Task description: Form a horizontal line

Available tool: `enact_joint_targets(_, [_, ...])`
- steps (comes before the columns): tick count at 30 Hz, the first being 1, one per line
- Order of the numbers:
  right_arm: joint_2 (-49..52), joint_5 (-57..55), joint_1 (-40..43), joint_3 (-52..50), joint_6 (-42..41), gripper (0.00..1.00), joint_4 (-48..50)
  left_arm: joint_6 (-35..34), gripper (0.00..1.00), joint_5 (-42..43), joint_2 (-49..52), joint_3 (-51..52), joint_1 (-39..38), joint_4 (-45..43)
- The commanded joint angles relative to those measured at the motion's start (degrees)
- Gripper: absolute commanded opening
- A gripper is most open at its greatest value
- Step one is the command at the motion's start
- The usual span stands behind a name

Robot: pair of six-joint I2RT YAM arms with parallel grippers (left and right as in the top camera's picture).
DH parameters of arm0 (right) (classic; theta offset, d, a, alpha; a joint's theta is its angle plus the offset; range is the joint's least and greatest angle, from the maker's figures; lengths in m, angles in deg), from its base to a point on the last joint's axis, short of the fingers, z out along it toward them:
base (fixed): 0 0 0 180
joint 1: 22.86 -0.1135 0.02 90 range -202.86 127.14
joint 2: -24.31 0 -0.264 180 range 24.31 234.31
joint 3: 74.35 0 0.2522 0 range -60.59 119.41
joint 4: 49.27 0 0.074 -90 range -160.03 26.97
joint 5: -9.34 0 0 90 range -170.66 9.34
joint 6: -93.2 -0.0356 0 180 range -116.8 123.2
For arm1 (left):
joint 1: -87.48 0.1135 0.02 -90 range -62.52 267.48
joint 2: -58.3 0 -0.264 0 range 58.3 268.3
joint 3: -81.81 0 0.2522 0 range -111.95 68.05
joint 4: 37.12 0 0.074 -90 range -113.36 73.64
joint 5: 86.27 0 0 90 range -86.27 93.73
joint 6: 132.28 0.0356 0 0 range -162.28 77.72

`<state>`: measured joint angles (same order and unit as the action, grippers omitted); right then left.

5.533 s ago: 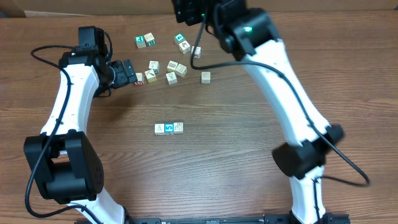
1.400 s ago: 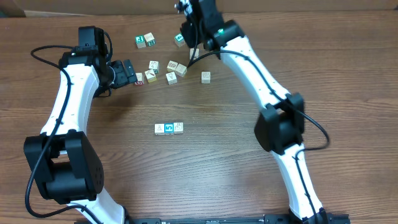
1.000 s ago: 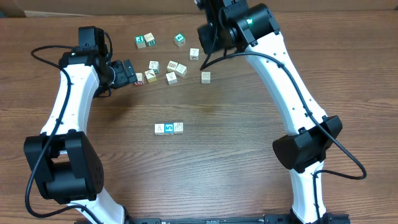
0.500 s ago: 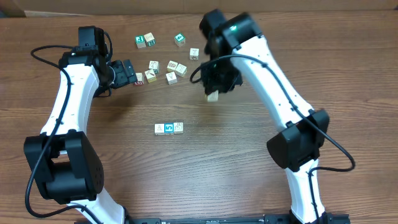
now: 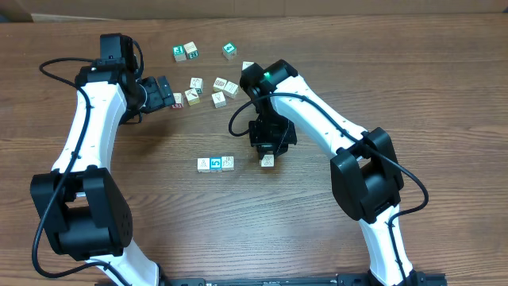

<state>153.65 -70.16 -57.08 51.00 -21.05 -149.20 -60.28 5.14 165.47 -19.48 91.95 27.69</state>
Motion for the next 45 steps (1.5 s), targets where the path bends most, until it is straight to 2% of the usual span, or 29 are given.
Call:
enact_joint_targets(1, [0.1,0.1,-0.5,-1.1,-1.3,0.19,3.1,0.0,1.00,-0.4,0.4,-0.5,-0.7,-0.1])
enact_joint_targets(15, [0.2,-2.5,-2.9,-4.5,-4.3,0.20,7.9,0.0,1.00,-0.4,0.4,-0.5,-0.7,-0.2])
enact_joint_targets(18, [0.3,-2.5,-2.9,-4.5,-4.3,0.37,8.2,0.0,1.00,-0.3,0.4,-0.5,-0.7,-0.1])
enact_joint_targets(20, [0.3,-2.5,-2.9,-4.5,-4.3,0.54,8.6,0.0,1.00,-0.3,0.4,-0.5,-0.7,-0.1])
enact_joint_targets(23, [0.3,-2.5,-2.8,-4.5,-4.3,0.69,9.0,0.0,1.00,-0.4,0.4,-0.5,-0.7,-0.1])
enact_joint_targets(26, [0.3,-3.6,-2.8,-4.5,-4.3,0.77,9.0,0.0,1.00,-0.3,0.4,-0.5,-0.7,-0.1])
enact_joint_targets(29, [0.3,-5.6,-2.8,-4.5,-4.5,0.77,8.9,0.0,1.00,-0.4,0.4,-0.5,-0.7,-0.1])
enact_joint_targets(31, [0.3,-5.6,-2.7,-4.5,-4.5,0.74,8.7,0.0,1.00,-0.3,0.4,-0.5,-0.7,-0.1])
enact_joint_targets(39, [0.3,-5.7,2.4,-4.4,-4.5,0.47,9.6,0.0,1.00,-0.3,0.4,-0.5,-0.7,-0.1])
enact_joint_targets(40, [0.3,-5.7,3.2,-4.4,-4.5,0.42,9.6,0.0,1.00,-0.4,0.4,-0.5,-0.7,-0.1])
enact_joint_targets(44, [0.3,-5.7,5.4,-4.5,-4.5,0.06,8.2,0.0,1.00,-0.3,0.4,-0.5,-0.7,-0.1])
enact_joint_targets(45, [0.3,-5.7,5.7,-4.5,-4.5,0.04,7.4,0.0,1.00,-0.4,0.4,-0.5,-0.7,-0.1])
